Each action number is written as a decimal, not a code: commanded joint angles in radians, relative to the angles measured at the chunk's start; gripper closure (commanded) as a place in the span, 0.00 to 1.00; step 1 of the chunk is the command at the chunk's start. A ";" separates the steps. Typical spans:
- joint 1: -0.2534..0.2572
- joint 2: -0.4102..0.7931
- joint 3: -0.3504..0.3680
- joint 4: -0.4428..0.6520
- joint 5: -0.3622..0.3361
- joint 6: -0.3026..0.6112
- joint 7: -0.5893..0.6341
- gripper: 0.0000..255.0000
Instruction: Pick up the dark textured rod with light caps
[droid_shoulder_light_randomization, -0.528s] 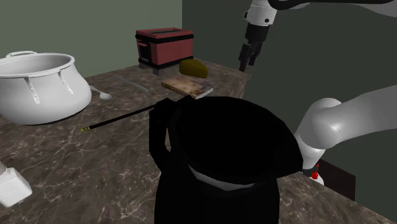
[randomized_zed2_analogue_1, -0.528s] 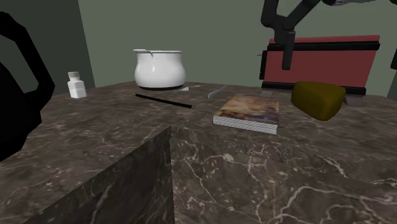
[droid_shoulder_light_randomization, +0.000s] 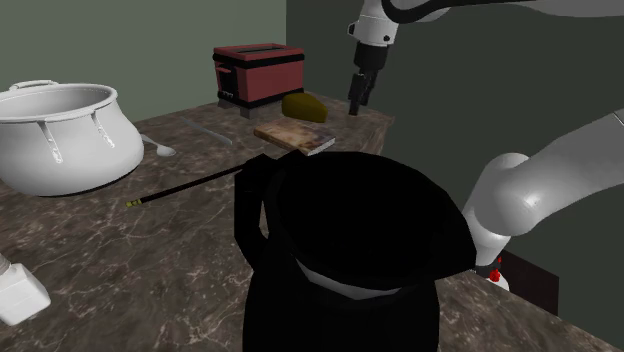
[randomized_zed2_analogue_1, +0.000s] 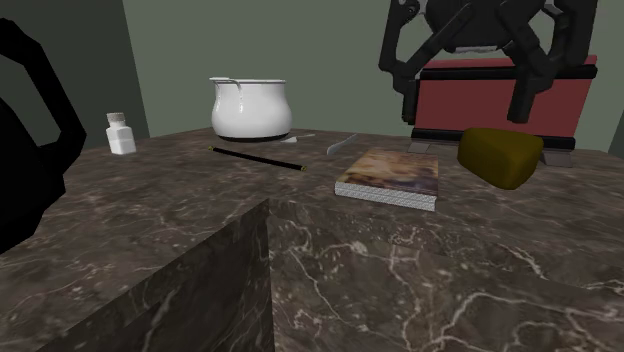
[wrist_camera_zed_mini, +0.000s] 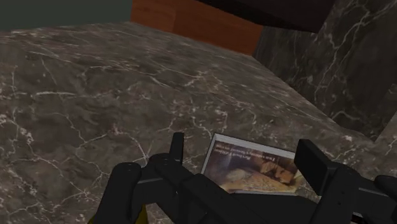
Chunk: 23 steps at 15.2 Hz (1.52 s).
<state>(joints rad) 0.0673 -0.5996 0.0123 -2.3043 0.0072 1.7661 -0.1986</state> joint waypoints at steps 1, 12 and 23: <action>0.027 0.069 0.008 0.036 0.011 0.036 -0.037 0.00; 0.146 0.400 0.063 0.262 0.060 0.154 -0.242 0.00; 0.247 0.687 0.156 0.531 0.069 0.182 -0.419 0.00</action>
<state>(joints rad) 0.3061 0.0671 0.1599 -1.8025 0.0762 1.9552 -0.5996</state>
